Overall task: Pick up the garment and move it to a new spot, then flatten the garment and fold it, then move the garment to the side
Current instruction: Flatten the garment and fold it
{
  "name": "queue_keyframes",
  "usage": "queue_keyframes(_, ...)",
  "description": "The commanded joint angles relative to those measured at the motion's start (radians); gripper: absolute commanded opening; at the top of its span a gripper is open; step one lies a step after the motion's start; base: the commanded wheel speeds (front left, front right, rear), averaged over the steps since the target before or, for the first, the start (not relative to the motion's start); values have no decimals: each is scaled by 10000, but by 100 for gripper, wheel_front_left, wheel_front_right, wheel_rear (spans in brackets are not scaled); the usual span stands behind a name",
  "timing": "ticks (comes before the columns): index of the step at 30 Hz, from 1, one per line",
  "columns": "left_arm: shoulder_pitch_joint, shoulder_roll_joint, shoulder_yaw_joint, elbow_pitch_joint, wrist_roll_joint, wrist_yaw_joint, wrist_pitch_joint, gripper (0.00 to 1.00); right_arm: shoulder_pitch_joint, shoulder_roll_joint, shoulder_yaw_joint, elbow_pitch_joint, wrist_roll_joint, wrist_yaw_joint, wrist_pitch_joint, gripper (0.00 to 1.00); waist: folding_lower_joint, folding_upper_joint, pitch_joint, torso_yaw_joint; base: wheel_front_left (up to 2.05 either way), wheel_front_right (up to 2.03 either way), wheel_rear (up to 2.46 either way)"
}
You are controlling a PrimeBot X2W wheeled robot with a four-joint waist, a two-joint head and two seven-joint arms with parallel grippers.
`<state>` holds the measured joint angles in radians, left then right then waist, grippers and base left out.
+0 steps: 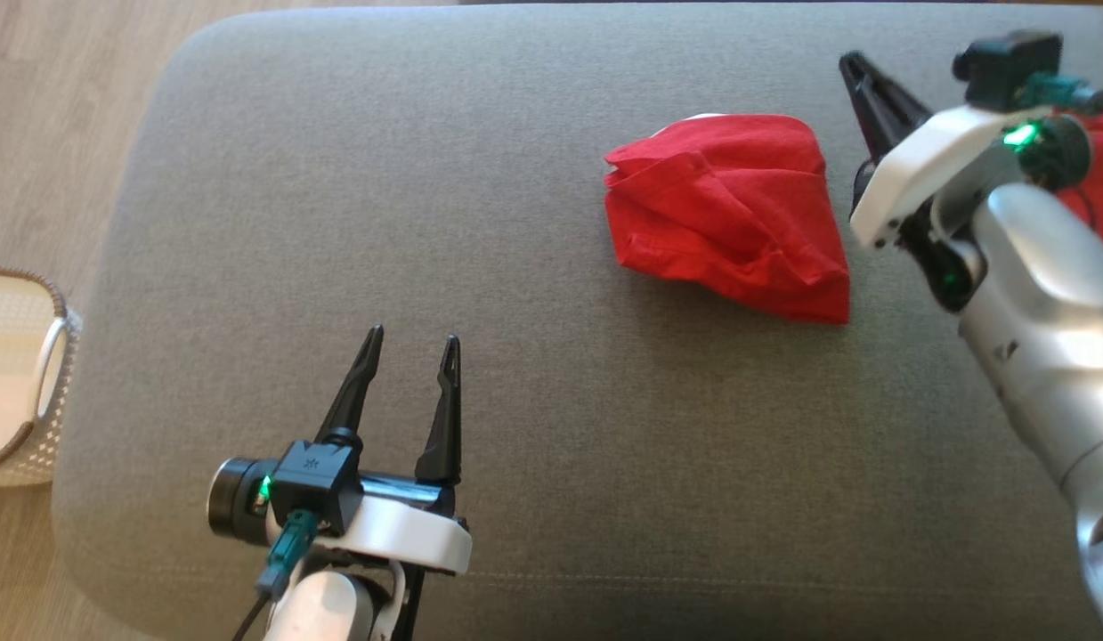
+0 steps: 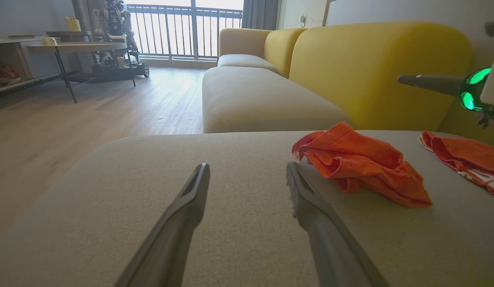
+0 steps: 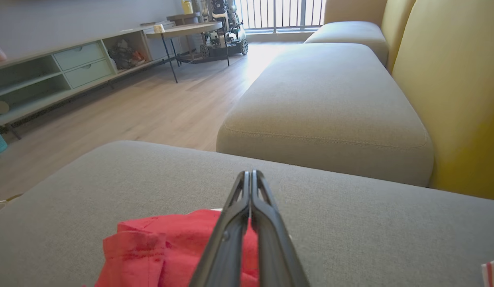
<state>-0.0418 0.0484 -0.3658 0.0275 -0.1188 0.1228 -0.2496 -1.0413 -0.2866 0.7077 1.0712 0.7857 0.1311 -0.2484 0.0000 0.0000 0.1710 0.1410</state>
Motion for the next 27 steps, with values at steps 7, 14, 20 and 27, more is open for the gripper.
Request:
queue_keyframes(7,-269,18,161,-304,-160,-38,-122,100,1220,797,-414,236,-2146,-4,-132,0,0,0,128,594,0,0,0)
queue_keyframes(14,-286,18,63,-324,-196,47,-122,100,1589,1263,30,362,-2306,-4,-132,0,0,0,188,894,0,0,0)
queue_keyframes(20,-194,18,99,-303,-213,85,-122,100,2287,1473,810,-221,-1968,-4,291,0,0,0,103,831,0,0,0)
queue_keyframes(27,-168,18,63,-356,-148,109,-122,100,2621,1279,1242,-1525,-1173,-4,414,0,0,0,-51,639,0,0,0)
